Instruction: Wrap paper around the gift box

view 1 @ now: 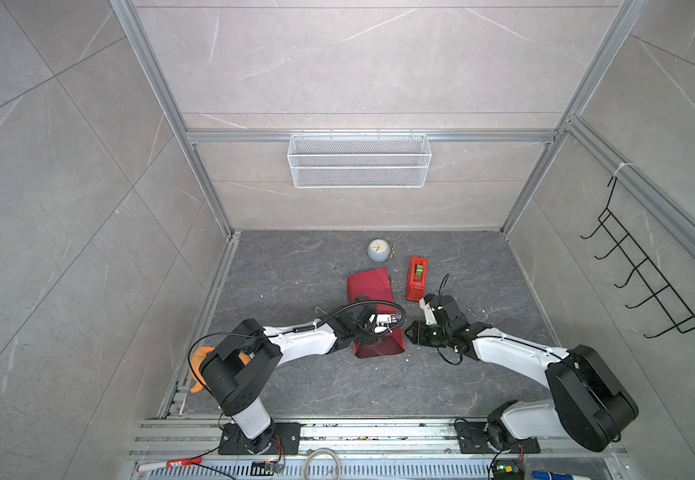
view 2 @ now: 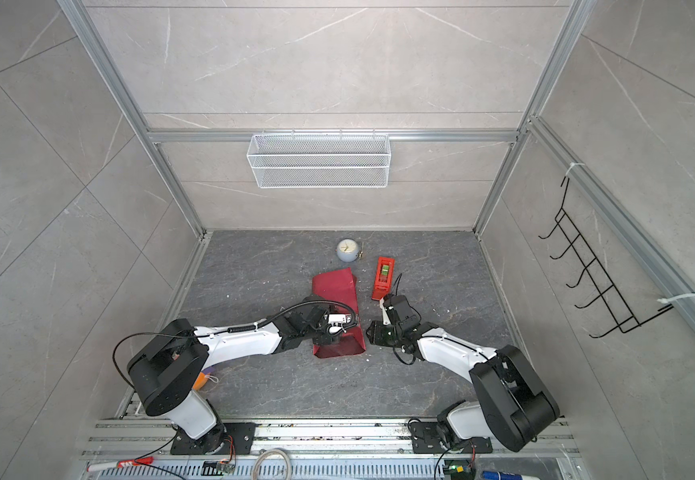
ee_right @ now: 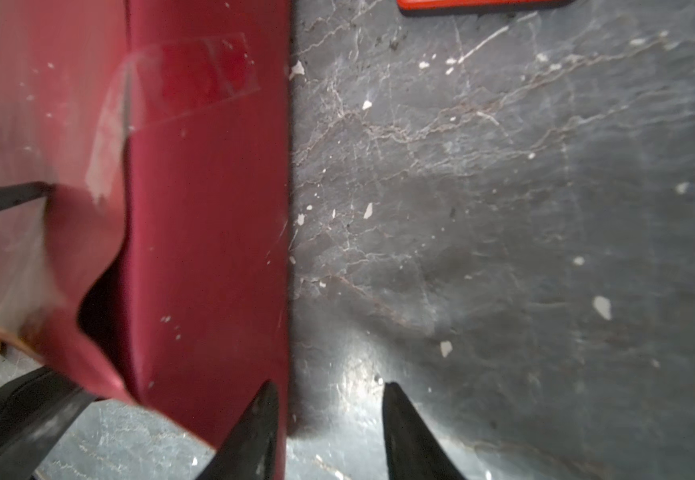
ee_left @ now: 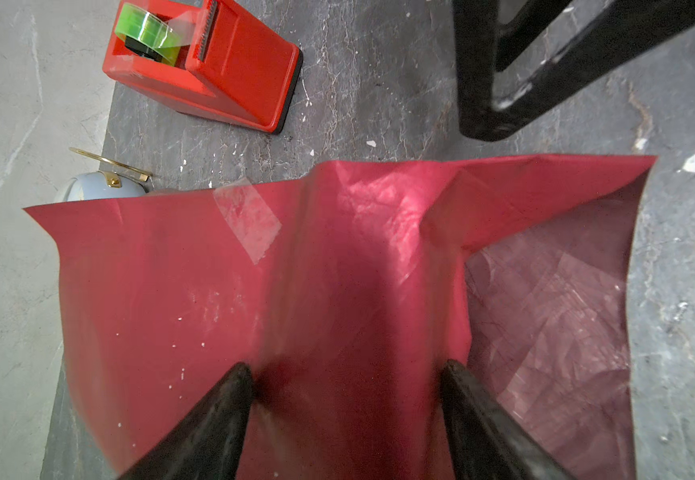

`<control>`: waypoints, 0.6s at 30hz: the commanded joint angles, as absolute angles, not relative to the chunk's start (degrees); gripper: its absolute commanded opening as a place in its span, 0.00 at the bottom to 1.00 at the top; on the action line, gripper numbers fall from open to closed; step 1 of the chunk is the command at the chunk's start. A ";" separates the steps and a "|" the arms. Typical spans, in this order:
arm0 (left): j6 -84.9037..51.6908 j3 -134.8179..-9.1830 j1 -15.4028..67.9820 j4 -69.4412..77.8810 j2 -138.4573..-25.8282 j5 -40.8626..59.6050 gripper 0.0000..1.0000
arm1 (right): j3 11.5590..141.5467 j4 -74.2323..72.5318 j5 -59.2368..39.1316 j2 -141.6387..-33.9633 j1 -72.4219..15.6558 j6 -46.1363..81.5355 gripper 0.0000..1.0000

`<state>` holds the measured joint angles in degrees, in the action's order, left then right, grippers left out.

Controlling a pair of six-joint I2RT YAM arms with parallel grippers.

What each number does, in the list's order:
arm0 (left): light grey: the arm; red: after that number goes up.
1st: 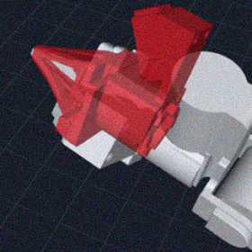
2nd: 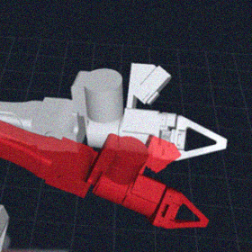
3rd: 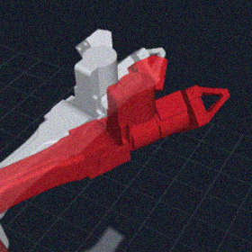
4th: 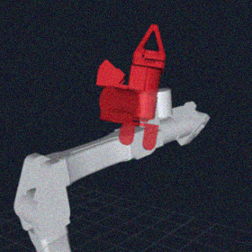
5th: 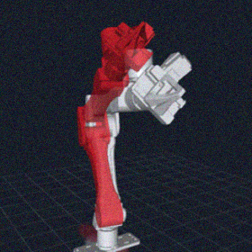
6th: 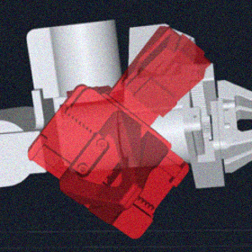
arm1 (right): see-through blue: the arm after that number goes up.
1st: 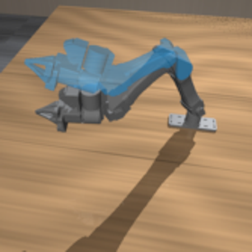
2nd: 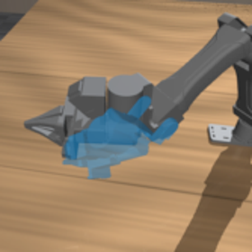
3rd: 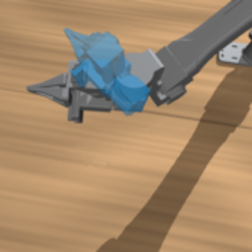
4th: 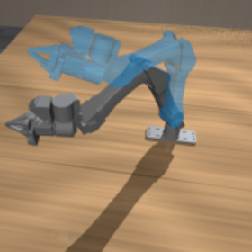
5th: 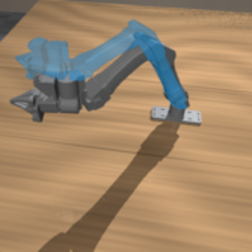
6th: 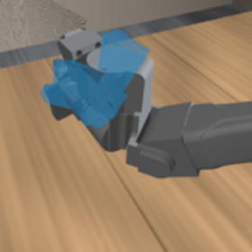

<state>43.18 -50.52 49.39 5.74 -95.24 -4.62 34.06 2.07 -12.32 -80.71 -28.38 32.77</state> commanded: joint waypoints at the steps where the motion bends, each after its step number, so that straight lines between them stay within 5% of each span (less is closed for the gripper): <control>1: 44.46 -49.05 49.31 4.02 -97.08 -6.41 0.74 | 32.90 -2.62 -13.22 -82.29 -29.21 34.16 0.43; 18: 45.27 -48.32 49.72 4.61 -97.07 -7.03 0.76 | 29.89 -9.68 -14.86 -82.09 -32.67 37.96 0.35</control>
